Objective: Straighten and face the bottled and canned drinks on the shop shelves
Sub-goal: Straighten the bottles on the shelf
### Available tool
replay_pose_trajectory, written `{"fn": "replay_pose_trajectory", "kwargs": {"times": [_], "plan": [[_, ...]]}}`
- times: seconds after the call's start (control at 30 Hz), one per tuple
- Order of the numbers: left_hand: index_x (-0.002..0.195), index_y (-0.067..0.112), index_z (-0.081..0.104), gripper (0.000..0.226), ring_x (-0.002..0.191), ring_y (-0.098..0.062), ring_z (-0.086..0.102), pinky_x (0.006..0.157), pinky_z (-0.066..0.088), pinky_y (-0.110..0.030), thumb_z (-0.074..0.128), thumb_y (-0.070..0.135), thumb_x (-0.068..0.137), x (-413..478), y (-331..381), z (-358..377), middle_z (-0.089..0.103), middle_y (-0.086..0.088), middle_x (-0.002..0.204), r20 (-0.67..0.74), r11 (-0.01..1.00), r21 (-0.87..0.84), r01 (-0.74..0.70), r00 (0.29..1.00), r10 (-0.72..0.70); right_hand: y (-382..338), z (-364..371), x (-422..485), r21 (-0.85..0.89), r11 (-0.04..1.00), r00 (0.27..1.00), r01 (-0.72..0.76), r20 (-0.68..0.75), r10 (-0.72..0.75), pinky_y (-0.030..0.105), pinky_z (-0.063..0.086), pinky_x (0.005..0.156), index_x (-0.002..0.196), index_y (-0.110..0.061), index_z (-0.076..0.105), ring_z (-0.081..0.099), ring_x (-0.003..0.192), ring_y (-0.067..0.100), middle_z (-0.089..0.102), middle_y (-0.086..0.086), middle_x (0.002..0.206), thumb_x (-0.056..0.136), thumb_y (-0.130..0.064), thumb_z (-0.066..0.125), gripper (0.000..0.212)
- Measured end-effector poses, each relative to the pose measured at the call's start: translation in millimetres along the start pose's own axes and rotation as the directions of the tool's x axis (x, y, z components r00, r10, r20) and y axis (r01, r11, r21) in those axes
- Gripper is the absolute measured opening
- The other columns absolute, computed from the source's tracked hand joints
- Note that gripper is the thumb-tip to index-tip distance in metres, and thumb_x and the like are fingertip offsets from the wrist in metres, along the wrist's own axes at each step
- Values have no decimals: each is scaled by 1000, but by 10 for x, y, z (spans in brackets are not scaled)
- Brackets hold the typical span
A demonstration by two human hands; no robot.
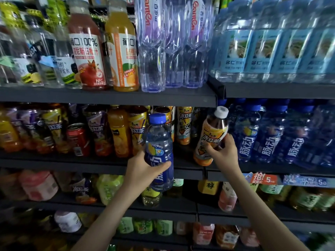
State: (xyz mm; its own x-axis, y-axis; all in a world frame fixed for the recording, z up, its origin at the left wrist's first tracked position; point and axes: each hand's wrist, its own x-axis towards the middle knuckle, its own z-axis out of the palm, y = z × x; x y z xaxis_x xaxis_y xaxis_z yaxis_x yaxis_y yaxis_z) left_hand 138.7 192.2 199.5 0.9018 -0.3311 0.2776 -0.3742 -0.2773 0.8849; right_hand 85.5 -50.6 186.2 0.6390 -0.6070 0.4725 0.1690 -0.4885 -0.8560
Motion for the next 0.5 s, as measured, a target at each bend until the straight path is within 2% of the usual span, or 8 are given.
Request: {"fn": "replay_pose_trajectory", "kwargs": {"times": [0.17, 0.23, 0.33, 0.4, 0.5], "plan": [[103, 31, 55, 47, 81, 12, 59, 67, 47, -7, 84, 27, 67, 44, 67, 108, 62, 22, 94, 38, 999, -24, -42, 998, 43, -25, -54, -42, 15, 999, 997, 39, 66, -40, 29, 52, 87, 112, -25, 53, 57, 105, 15, 56, 3, 111, 78, -22, 76, 41], [99, 34, 55, 45, 81, 15, 60, 65, 46, -5, 84, 24, 67, 36, 76, 130, 63, 22, 94, 43, 997, -46, -59, 997, 61, -59, -75, -67, 26, 997, 993, 67, 98, -69, 20, 51, 86, 115, -25, 52, 56, 107, 13, 55, 5, 115, 77, -20, 76, 45], [99, 34, 55, 46, 82, 17, 59, 65, 45, -3, 85, 22, 66, 15, 44, 148, 64, 22, 95, 37, 996, -53, -71, 997, 73, -86, -84, -122, -8, 985, 970, 173, 174, -169, 3, 42, 82, 120, -21, 51, 52, 107, 5, 53, 3, 116, 77, -13, 77, 51], [103, 30, 56, 48, 83, 16, 59, 66, 45, -3, 85, 23, 65, 1, 5, 154, 65, 20, 96, 21, 996, -53, -72, 997, 73, -100, -40, -128, -59, 976, 955, 211, 226, -193, 4, 41, 86, 124, -18, 53, 50, 108, 1, 51, -3, 116, 76, -15, 78, 55], [109, 27, 57, 52, 86, 12, 60, 69, 47, -7, 85, 25, 65, -14, -38, 138, 66, 18, 98, -6, 997, -54, -59, 998, 58, -159, 86, -32, -150, 966, 954, 209, 249, -168, 13, 43, 87, 126, -17, 54, 51, 103, 2, 52, -5, 111, 76, -23, 78, 56]]}}
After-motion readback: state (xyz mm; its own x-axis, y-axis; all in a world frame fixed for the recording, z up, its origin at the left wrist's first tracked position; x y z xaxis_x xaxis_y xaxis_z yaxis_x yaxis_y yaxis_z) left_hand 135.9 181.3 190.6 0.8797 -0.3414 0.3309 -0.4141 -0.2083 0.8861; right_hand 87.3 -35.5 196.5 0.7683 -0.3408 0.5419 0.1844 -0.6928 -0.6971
